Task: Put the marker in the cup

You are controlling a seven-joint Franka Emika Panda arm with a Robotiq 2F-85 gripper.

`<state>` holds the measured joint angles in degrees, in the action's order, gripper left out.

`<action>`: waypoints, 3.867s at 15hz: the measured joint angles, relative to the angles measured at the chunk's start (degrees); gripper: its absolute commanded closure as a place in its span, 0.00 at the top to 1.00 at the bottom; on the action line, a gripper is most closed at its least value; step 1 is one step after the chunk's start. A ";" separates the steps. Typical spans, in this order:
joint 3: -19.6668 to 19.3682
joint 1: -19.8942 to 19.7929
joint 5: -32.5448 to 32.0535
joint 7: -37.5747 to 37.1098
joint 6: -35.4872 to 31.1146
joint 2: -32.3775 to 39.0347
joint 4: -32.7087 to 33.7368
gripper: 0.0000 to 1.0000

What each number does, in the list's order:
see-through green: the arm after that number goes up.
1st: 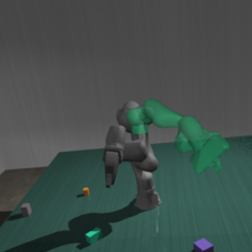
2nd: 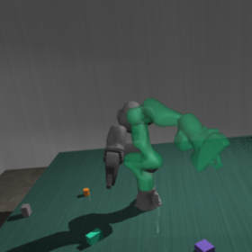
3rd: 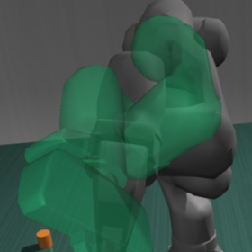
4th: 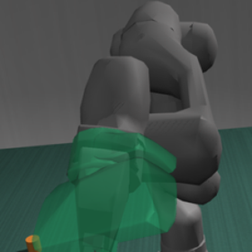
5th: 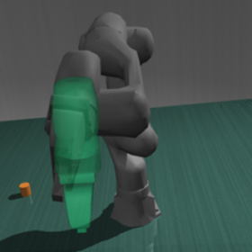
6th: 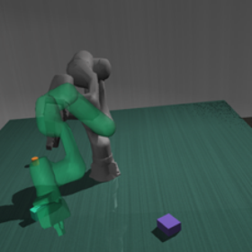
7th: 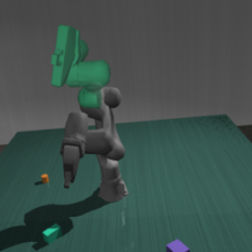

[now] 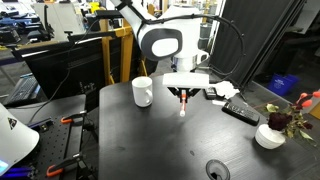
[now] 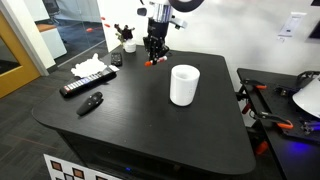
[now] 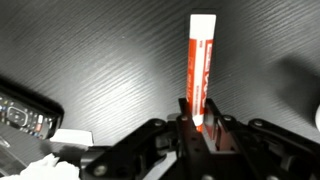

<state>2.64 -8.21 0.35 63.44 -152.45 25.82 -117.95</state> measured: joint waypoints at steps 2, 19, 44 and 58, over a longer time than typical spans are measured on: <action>0.03 -0.01 0.41 -2.21 0.78 -3.15 -1.27 0.05; -0.97 3.01 0.79 -11.26 15.93 -26.51 -11.08 0.19; -2.43 4.09 27.01 33.57 25.94 -21.00 -7.45 0.05; -3.55 0.20 41.09 58.01 44.02 -15.56 -0.51 0.05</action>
<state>-0.92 -8.01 41.44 121.45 -108.43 10.26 -118.45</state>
